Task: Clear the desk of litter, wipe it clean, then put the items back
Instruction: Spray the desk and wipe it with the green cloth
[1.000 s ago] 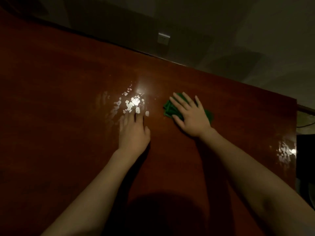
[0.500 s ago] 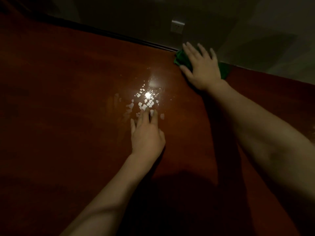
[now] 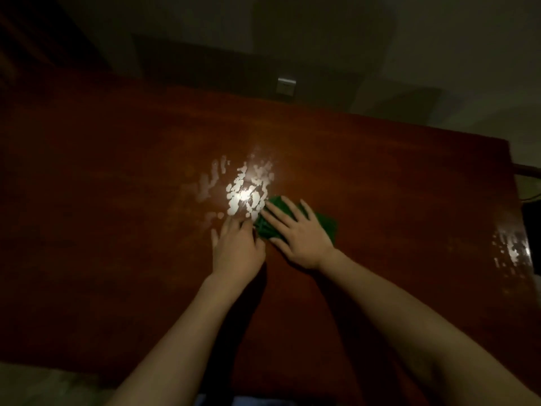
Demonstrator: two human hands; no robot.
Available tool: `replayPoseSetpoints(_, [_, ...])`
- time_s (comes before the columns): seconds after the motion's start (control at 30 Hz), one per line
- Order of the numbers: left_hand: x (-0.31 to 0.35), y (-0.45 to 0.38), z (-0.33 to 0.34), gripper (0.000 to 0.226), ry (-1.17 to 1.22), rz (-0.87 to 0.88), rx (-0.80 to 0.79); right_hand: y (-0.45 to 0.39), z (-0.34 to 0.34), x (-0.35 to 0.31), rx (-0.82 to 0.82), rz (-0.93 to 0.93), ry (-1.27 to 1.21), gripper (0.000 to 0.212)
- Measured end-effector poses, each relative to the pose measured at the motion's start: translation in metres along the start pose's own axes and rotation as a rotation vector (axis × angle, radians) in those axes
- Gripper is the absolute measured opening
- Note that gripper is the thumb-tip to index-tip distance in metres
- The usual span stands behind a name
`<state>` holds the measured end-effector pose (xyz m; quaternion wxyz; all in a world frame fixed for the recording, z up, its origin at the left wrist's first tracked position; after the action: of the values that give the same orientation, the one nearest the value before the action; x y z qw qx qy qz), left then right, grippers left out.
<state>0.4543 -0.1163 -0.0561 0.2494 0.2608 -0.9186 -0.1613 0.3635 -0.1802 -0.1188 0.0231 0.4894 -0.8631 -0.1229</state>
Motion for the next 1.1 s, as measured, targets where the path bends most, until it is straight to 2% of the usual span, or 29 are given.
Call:
replayPoseSetpoints(0.27, [-0.077,0.096,0.025,0.048,-0.049,0.041,-0.072,0.099,0.033,-0.119,0.018,0.042,0.013,0.057])
replayPoseSetpoints(0.53, [-0.145,0.149,0.034,0.045,-0.046,0.05,-0.102,0.155,0.05,-0.184,-0.016,0.102,0.002,0.057])
replayPoseSetpoints(0.6, [-0.153,0.153,0.033,0.047,-0.035,0.051,-0.102,0.16,0.055,-0.199,-0.05,0.039,0.019,0.057])
replayPoseSetpoints(0.7, [-0.159,0.155,0.035,0.049,-0.024,0.047,-0.129,0.17,0.068,-0.235,-0.112,-0.189,0.063,0.056])
replayPoseSetpoints(0.83, [-0.15,0.148,0.037,0.048,-0.023,0.062,-0.159,0.148,0.062,-0.24,-0.098,-0.312,0.137,0.055])
replayPoseSetpoints(0.93, [-0.138,0.128,0.03,0.047,-0.008,0.069,-0.146,0.128,0.061,-0.231,-0.151,-0.383,0.155,0.058])
replayPoseSetpoints(1.0, [-0.131,0.11,0.022,0.046,0.012,0.073,-0.126,0.111,0.055,-0.22,-0.109,-0.358,0.124,0.056])
replayPoseSetpoints(1.1, [-0.122,0.082,0.011,0.046,0.006,0.068,-0.132,0.082,0.041,-0.19,-0.065,-0.181,0.043,0.057])
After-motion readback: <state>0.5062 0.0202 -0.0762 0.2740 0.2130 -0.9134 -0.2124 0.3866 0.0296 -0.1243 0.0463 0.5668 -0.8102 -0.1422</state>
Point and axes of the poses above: each hand's wrist, its own y-axis away from the middle knuckle, its own z-axis out of the palm, x = y × z, the point moved 10 cm from there along -y, towards the middle knuckle, and after that the axes turned 2 degrees about x, right-handed, at the moved point
